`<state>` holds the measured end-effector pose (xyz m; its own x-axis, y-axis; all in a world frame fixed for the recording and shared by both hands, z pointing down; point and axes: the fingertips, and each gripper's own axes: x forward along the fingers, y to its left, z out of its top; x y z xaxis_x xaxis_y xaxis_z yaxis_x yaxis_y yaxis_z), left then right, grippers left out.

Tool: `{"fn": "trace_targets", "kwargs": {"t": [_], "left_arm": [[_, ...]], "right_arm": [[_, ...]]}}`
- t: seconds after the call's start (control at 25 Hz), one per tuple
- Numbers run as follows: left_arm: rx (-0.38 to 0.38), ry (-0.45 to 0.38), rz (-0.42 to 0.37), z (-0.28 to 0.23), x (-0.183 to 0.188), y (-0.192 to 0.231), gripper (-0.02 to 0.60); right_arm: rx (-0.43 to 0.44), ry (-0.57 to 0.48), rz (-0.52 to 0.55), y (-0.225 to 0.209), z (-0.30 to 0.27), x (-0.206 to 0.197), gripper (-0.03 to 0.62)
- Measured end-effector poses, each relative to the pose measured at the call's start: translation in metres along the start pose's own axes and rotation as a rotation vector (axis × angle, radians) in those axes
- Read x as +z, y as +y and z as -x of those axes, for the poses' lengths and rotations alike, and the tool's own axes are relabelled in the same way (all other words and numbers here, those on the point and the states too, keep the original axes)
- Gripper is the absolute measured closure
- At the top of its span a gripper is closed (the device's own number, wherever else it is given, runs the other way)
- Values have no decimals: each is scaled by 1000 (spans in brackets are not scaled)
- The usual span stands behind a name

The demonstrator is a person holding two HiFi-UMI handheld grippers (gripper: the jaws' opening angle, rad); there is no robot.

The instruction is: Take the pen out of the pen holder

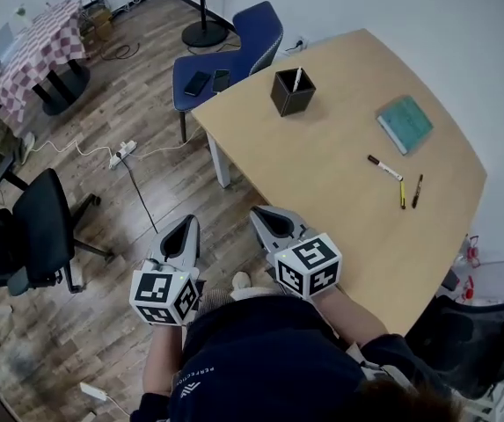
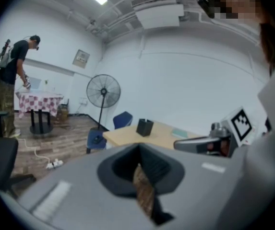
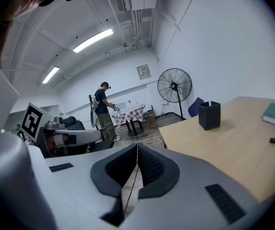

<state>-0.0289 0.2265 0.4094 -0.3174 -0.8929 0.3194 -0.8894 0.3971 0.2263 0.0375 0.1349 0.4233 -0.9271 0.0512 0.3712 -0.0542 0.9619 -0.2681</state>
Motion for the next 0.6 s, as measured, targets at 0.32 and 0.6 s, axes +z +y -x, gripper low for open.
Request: {"fn": "trace_targets", "kwargs": {"t": [0.32, 0.6], "left_arm": [[-140, 31, -39, -50, 16, -18, 577], [-227, 36, -94, -91, 37, -29, 577]], "right_arm": [[-124, -65, -24, -44, 7, 25, 591], [-192, -87, -39, -70, 4, 37, 591]]}}
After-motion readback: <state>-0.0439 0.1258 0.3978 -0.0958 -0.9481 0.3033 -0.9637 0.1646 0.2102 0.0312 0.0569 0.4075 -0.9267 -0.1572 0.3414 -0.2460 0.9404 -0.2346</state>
